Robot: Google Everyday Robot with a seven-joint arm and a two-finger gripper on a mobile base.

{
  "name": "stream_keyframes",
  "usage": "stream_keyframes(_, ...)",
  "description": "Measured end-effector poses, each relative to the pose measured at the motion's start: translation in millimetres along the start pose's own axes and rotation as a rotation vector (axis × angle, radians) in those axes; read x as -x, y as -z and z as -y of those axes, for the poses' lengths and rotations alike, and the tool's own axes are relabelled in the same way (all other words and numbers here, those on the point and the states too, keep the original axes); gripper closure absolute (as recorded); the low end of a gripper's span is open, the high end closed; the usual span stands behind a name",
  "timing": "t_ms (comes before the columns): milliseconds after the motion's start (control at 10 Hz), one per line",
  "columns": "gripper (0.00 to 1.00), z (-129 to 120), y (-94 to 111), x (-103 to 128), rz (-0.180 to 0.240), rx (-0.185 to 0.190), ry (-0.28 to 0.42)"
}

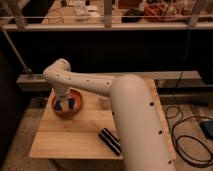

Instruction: Place the white sponge in the ceramic bowl

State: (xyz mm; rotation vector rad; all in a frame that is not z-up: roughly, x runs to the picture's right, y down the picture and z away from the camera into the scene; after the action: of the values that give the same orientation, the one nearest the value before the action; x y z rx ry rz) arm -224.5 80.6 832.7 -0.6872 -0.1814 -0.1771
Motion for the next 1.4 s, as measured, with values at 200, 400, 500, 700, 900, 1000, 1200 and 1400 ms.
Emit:
stream_keyframes(200,0.45,0.6,-0.3,0.1,-0.001,-0.001,-0.005)
stream_keyframes(400,0.33,0.9,-0.3,1.0,-0.002,-0.002,-0.01)
stream_keyframes(500,0.25,0.9,-0.6,1.1,-0.002,-0.003,-0.013)
stream_keyframes(700,0.21,0.7,-1.3,1.0,-0.002,-0.004,-0.029)
stream_keyframes(900,0.21,0.9,-1.6,1.5,-0.002,-0.005,-0.031)
stream_keyframes(1000,0.2,0.6,-2.5,1.2,-0.003,-0.004,-0.031)
stream_keyframes(1200,0.2,-0.2,-3.6,1.7,-0.003,-0.005,-0.027)
stream_keyframes(1400,0.2,-0.3,-3.6,2.5,-0.002,-0.005,-0.026)
